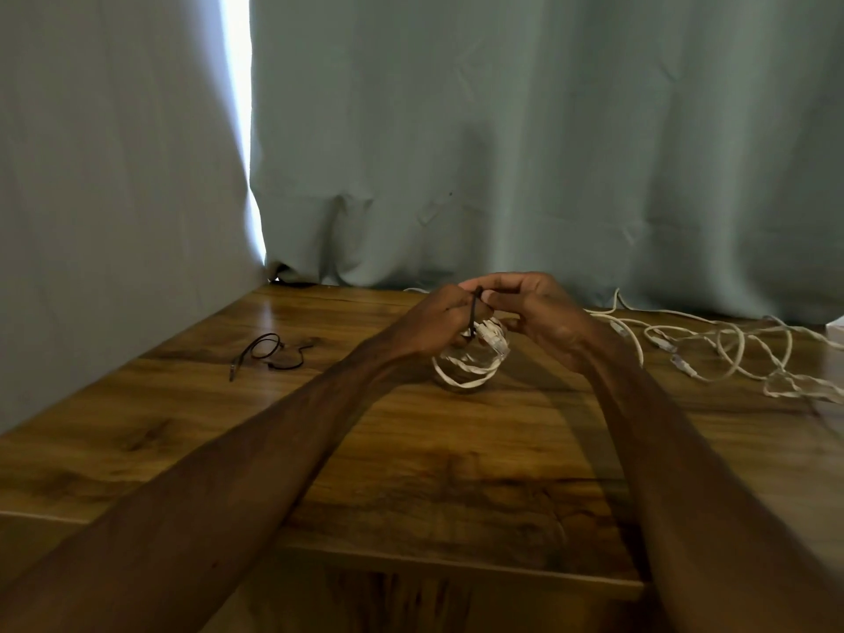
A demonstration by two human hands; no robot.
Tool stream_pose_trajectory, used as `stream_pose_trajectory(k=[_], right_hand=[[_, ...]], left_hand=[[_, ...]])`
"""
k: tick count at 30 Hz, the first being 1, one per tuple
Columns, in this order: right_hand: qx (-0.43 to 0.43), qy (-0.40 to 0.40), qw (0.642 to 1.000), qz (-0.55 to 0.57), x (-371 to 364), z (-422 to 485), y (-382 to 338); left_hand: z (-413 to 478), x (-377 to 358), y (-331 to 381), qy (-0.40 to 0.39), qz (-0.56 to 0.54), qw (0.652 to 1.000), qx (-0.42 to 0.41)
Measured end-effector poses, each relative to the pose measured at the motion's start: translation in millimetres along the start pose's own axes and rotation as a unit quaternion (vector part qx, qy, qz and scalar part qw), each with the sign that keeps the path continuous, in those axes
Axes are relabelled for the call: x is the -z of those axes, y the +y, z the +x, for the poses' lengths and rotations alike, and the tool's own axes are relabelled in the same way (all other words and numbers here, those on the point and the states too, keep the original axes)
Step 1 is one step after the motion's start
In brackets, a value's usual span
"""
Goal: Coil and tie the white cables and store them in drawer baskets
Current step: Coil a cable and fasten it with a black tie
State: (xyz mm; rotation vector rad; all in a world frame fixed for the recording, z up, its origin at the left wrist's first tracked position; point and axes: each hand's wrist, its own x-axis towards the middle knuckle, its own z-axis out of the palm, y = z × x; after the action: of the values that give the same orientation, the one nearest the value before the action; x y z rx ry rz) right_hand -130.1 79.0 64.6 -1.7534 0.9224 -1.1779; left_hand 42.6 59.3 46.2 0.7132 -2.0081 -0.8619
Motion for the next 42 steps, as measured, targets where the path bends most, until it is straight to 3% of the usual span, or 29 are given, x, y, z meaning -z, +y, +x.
stream_pose_trajectory(k=[4, 9, 11, 14, 18, 26, 42], right_hand=[[0.08, 0.074, 0.99, -0.085, 2, 7, 9], [0.171, 0.236, 0.933, -0.212, 7, 11, 17], [0.185, 0.267, 0.914, -0.245, 8, 12, 20], [0.176, 0.219, 0.912, -0.299, 3, 11, 25], [0.149, 0.138, 0.925, -0.321, 0, 6, 30], [0.107, 0.067, 0.948, -0.293, 2, 6, 28], [0.031, 0.032, 0.968, -0.248, 2, 3, 22]], left_hand=[[3, 5, -5, 0.006, 0.03, 0.999, 0.028], [3, 2, -6, 0.04, 0.043, 0.998, 0.038], [2, 0, -5, 0.065, 0.012, 0.997, 0.042], [2, -2, -3, 0.09, 0.003, 0.996, 0.022], [2, 0, -5, 0.099, 0.092, 0.99, -0.03], [-2, 3, -3, 0.143, 0.201, 0.96, -0.133], [-1, -1, -1, 0.21, 0.375, 0.878, -0.21]])
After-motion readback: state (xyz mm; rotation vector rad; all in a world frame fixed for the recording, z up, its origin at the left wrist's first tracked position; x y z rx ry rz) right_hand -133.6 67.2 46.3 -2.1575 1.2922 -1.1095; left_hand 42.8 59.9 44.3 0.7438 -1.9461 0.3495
